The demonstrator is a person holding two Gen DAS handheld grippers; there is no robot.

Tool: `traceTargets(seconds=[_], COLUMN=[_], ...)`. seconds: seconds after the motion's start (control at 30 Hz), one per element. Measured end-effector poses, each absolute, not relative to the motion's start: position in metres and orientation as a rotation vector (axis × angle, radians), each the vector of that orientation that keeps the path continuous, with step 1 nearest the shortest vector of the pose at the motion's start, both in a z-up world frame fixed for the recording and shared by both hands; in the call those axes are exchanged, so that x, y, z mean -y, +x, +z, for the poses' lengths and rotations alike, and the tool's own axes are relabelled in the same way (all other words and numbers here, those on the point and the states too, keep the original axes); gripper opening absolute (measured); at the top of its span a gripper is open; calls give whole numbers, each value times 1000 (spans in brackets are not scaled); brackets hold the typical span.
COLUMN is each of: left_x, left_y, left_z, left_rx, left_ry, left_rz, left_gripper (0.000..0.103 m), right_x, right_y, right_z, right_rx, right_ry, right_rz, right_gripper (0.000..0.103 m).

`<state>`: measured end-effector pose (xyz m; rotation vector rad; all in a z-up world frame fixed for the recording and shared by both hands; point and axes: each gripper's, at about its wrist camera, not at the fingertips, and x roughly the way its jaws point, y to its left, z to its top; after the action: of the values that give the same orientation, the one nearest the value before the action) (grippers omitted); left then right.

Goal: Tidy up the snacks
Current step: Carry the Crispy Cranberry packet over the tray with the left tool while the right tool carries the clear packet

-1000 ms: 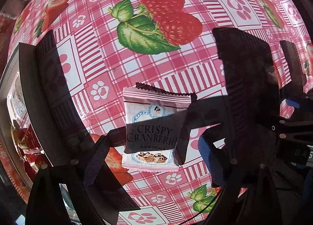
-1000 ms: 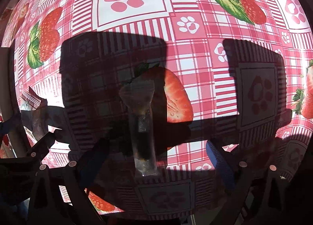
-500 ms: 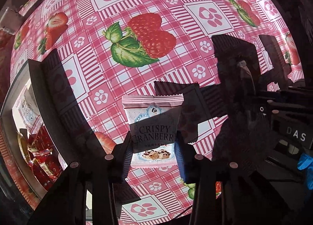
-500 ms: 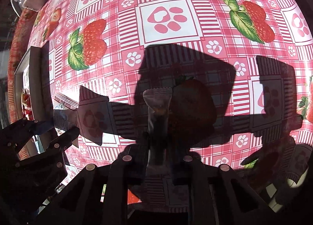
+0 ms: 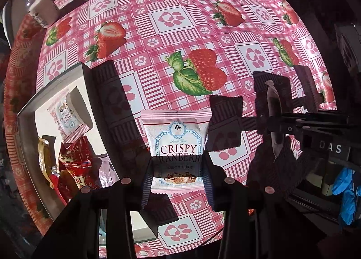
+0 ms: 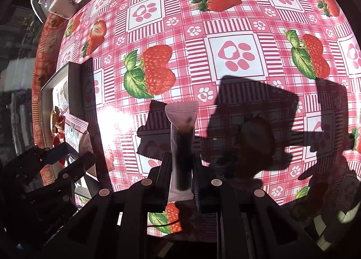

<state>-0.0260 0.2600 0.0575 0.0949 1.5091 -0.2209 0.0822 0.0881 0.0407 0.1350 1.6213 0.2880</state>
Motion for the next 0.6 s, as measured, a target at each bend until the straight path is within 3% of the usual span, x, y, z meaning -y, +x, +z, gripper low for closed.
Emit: traceTargets(seconds=[0.6], left_x=[-340], left_y=[-34], left_z=[78], left_rx=[-1441], left_ry=[-12], left_rz=[-43], left_gripper=[44], right_x=[-169], right_y=[96], right_z=[64], right_rx=[-1570], right_ry=[-5], right_rz=[424], right_gripper=[19])
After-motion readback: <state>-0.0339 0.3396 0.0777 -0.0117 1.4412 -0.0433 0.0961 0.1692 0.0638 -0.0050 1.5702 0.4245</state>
